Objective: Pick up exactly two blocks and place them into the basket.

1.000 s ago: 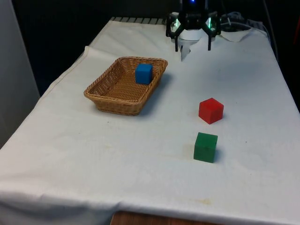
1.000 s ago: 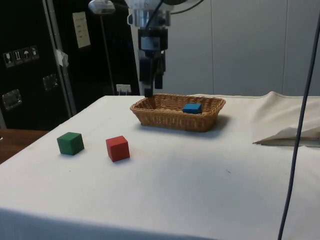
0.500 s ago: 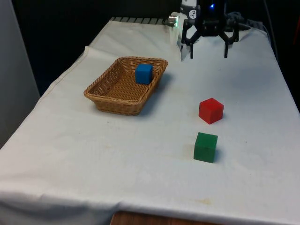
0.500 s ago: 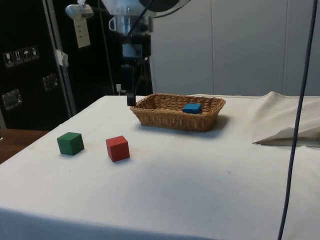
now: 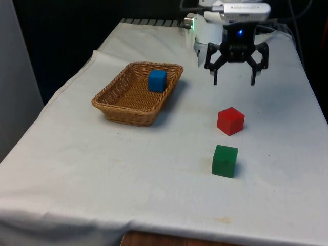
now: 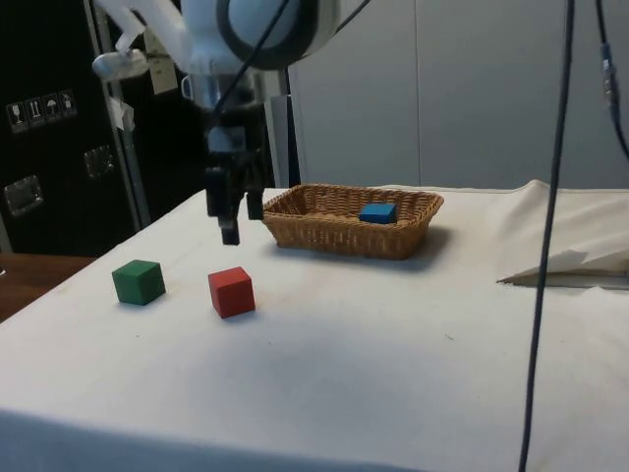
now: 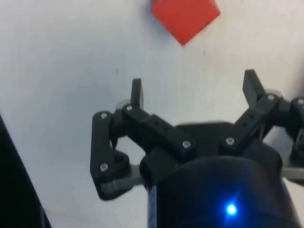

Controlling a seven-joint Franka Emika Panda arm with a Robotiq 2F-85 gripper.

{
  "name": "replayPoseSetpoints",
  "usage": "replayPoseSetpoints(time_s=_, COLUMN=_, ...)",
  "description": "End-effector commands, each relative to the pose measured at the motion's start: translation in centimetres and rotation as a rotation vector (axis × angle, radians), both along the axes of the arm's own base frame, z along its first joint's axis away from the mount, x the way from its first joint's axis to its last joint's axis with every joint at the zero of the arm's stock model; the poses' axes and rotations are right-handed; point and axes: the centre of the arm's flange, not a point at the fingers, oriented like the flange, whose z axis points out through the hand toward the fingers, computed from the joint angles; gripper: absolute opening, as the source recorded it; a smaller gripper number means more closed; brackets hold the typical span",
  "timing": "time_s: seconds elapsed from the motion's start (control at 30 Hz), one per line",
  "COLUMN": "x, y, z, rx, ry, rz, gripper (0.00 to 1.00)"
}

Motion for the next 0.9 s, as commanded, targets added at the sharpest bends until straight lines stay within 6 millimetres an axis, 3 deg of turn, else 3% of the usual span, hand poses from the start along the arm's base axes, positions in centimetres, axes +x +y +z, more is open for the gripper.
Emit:
replayPoseSetpoints(time_s=0.0, x=0.4, y=0.3, z=-0.5, rx=0.005, ry=0.012, rz=-0.002, gripper=1.00)
replayPoseSetpoints(time_s=0.3, x=2.8, y=0.7, z=-3.2, rx=-0.003, ry=0.031, rz=-0.002, gripper=1.00)
replayPoseSetpoints(time_s=0.87, x=4.1, y=1.4, z=-7.1, rx=-0.017, ry=0.058, rz=-0.001, gripper=1.00)
